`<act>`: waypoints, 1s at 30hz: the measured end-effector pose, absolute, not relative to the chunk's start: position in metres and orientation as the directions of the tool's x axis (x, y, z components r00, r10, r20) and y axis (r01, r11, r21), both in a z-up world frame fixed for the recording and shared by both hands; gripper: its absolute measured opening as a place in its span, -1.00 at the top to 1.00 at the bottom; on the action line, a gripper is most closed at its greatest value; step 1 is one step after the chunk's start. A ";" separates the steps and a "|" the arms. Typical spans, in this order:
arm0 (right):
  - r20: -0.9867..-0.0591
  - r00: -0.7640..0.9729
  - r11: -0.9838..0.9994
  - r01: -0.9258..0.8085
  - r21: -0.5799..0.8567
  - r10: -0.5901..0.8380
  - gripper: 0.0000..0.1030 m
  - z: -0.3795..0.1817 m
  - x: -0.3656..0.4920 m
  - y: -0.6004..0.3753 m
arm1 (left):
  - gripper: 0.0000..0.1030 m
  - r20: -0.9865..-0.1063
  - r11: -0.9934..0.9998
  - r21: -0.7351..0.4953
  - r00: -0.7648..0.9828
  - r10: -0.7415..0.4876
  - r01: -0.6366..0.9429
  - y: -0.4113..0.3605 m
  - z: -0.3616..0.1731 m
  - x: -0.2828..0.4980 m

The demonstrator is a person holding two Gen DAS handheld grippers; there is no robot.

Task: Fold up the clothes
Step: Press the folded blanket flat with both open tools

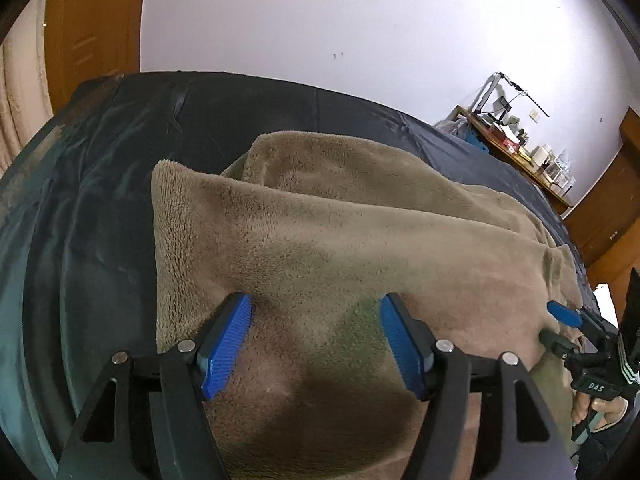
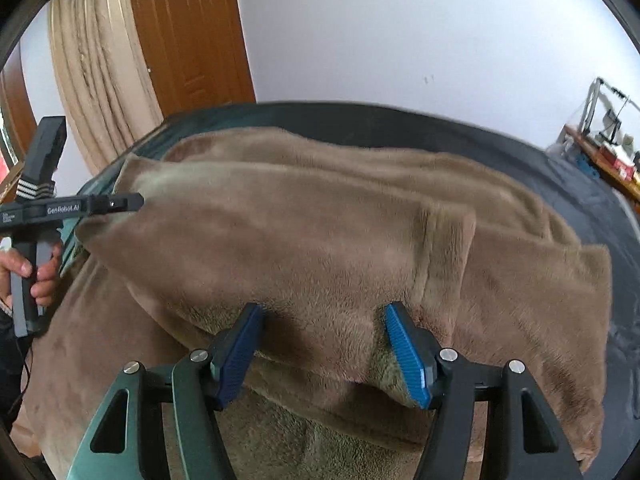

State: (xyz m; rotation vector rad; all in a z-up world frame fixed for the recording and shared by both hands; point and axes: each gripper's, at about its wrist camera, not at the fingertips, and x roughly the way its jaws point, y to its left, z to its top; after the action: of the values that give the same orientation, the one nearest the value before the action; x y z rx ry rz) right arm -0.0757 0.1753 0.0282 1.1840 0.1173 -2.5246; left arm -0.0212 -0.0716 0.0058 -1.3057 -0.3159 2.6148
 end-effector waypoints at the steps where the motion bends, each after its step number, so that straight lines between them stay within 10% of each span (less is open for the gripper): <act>1: -0.761 -0.590 -0.935 0.349 0.060 -0.270 -0.28 0.026 -0.076 0.174 | -0.39 -0.761 -0.958 -0.274 -0.589 0.271 -0.087 -0.072 0.005 -0.021; 30: -0.755 -0.634 -0.966 0.259 -0.001 -0.169 -0.30 0.027 -0.034 0.188 | -0.52 -0.765 -0.982 -0.158 -0.616 0.188 -0.105 -0.061 0.004 0.020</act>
State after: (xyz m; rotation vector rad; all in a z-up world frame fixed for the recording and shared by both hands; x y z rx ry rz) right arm -0.0342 0.1881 0.0271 1.2019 0.1605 -2.6381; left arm 0.0204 -0.0610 0.0039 -1.2864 -0.1455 2.6821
